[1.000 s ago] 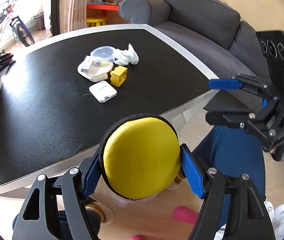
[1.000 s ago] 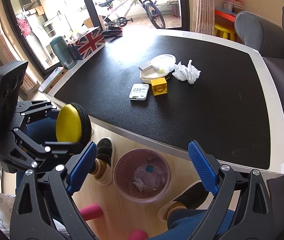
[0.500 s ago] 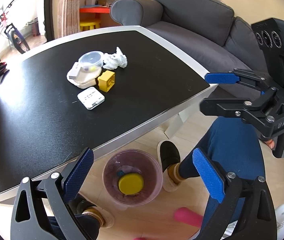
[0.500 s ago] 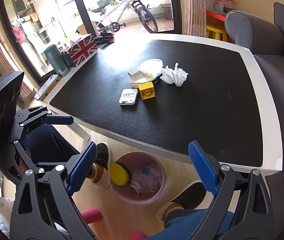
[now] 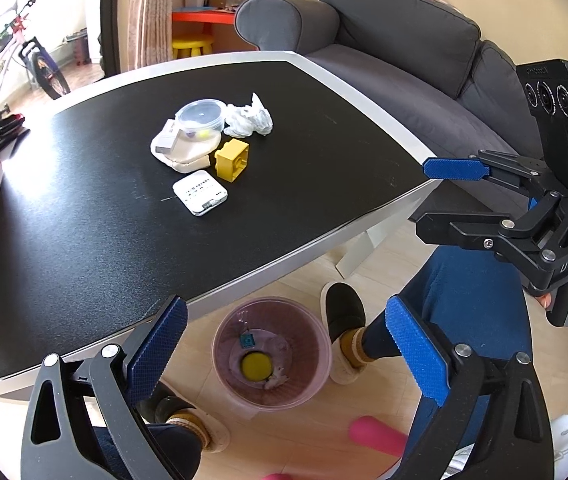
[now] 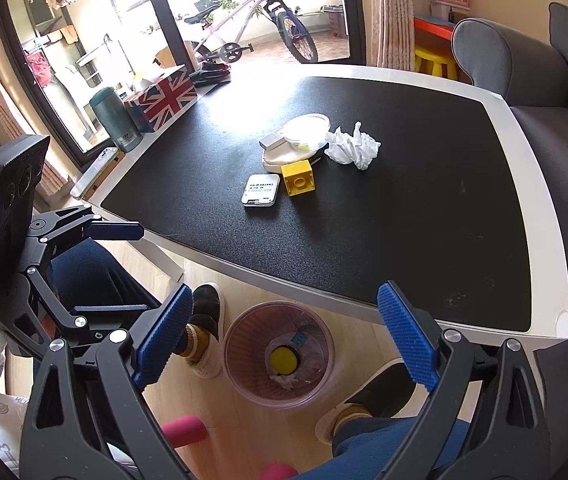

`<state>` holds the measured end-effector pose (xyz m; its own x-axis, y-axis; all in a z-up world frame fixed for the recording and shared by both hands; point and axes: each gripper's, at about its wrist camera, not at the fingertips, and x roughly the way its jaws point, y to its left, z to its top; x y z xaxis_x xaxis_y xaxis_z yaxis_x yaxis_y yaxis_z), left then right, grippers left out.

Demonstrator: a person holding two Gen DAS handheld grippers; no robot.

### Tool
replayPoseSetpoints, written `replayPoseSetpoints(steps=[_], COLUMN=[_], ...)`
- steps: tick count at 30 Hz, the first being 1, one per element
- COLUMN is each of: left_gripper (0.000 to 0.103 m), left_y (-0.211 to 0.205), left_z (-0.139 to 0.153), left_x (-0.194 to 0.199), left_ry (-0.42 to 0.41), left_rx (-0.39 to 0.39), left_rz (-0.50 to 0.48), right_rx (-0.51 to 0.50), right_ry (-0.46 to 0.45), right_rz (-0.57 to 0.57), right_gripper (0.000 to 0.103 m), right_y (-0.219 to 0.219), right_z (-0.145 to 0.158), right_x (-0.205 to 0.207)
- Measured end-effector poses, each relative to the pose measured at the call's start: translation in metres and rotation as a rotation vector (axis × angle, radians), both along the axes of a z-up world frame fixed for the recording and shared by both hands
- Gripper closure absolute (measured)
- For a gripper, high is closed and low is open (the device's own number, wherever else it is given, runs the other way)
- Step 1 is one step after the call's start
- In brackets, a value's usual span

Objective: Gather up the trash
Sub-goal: 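Reach the right gripper back to the yellow toy block and grasp it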

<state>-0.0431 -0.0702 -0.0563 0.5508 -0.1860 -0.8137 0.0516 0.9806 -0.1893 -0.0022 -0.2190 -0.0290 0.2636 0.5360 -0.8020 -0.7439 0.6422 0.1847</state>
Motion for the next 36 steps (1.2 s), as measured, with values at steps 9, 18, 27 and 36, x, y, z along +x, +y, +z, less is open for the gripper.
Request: replayPoseSetpoints(steps=[9,18,27,36], left_gripper=[0.008,0.007,0.007,0.007], left_y=[0.012,0.031,0.057,0.078], left_z=[0.003,0.011,0.015,0.013], left_x=[0.001,0.01,0.026,0.043], left_ry=[-0.005,-0.023,-0.039,-0.029], left_rx=[0.0,0.007,0.005,0.002], left_rz=[0.03,0.068,0.114,0.137], right_rx=[0.003,0.006,-0.005,-0.061], right_ry=[-0.005,-0.012,-0.019,-0.014], right_rz=[0.007,0.02,0.017,0.041], right_gripper=[0.01,0.01,0.01,0.01], right_y=[0.009,0.023,0.042,0.073], right_z=[0.003,0.007,0.004,-0.008], right_x=[0.004,0.017,0.041,0.071])
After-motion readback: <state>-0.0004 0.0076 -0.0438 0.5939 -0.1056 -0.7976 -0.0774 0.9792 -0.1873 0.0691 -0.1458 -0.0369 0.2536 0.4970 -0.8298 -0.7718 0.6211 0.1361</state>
